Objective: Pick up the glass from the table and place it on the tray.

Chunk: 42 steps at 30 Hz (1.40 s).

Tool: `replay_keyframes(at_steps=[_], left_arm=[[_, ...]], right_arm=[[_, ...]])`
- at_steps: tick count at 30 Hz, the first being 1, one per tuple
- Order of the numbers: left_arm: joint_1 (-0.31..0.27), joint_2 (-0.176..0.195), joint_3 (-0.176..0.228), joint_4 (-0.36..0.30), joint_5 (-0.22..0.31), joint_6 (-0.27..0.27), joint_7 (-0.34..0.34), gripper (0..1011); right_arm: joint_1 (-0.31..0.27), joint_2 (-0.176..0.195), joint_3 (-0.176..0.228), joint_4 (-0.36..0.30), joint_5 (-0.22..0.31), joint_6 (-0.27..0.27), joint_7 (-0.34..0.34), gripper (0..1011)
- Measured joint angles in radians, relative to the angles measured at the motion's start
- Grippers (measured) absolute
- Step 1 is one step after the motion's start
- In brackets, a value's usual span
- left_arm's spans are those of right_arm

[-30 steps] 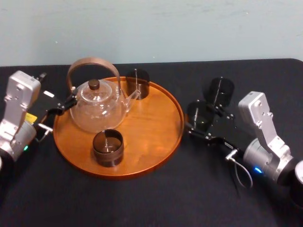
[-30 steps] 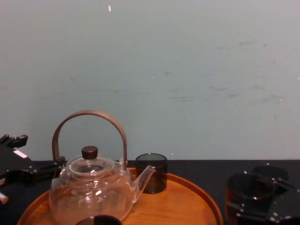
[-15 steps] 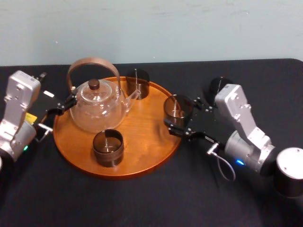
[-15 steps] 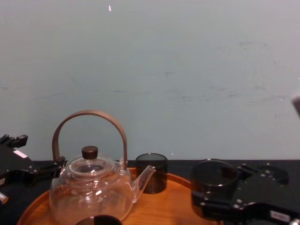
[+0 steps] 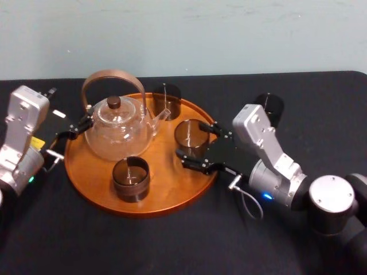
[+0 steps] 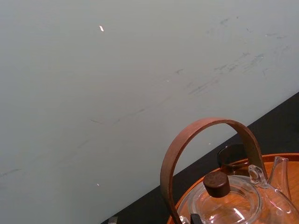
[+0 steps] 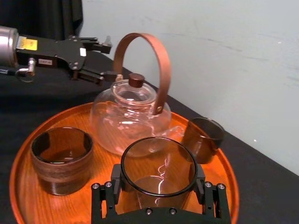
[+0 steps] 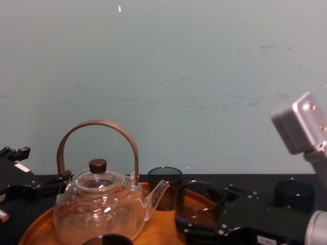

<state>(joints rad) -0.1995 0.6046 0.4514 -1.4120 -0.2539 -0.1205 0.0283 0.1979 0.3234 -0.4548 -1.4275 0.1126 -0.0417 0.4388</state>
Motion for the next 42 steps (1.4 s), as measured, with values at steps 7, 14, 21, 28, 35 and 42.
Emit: replay_keyframes(at_steps=[7,14,21,28,35,42], left_arm=[[0.0,0.0,0.0,0.0,0.0,0.0,0.0,1009],[0.0,0.0,0.0,0.0,0.0,0.0,0.0,1010],[0.0,0.0,0.0,0.0,0.0,0.0,0.0,1009],[0.0,0.0,0.0,0.0,0.0,0.0,0.0,1009],[0.0,0.0,0.0,0.0,0.0,0.0,0.0,1010],[0.0,0.0,0.0,0.0,0.0,0.0,0.0,1010]], right_arm=[[0.009,-0.015,-0.023,0.029,-0.002,-0.009,0.007,918],[0.016,-0.027,-0.043,0.056,-0.003,-0.016,0.012,918],[0.023,-0.035,-0.055,0.084,-0.008,-0.024,0.015,918],[0.032,-0.045,-0.066,0.116,-0.013,-0.035,0.017,918],[0.039,-0.053,-0.07,0.14,-0.014,-0.041,0.02,918],[0.046,-0.063,-0.076,0.164,-0.013,-0.052,0.024,918]])
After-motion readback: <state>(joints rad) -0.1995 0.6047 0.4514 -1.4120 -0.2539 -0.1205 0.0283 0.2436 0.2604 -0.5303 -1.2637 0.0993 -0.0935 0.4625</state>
